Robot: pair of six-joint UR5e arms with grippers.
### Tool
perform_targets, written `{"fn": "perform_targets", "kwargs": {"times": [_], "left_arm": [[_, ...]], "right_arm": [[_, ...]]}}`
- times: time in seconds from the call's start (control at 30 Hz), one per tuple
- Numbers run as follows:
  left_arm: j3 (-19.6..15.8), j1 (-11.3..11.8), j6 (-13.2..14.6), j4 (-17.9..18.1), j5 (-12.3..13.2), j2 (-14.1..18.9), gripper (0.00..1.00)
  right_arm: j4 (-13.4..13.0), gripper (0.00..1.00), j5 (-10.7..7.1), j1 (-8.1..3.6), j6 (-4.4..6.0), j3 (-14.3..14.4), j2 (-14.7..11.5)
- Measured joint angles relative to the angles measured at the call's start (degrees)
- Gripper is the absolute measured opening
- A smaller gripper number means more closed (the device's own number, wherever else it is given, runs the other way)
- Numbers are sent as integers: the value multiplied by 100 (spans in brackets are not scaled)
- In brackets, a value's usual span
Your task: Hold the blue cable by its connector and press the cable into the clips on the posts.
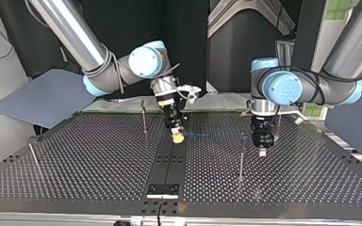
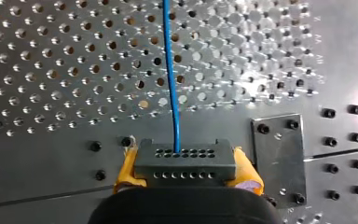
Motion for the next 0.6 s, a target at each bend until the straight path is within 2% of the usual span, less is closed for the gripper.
{"fn": "perform_targets", "kwargs": {"times": [0.17,0.3,0.6], "left_arm": [[97,73,-151,39,216,-54,0],[146,120,-209,58,268,-85,0],[236,188,-210,-14,374,-245,0]], "right_arm": [[4,0,-20,-20,-11,-110,56],[9,0,-25,-75,-3,-206,117],[36,0,-49,-297,10,-527,422]]}}
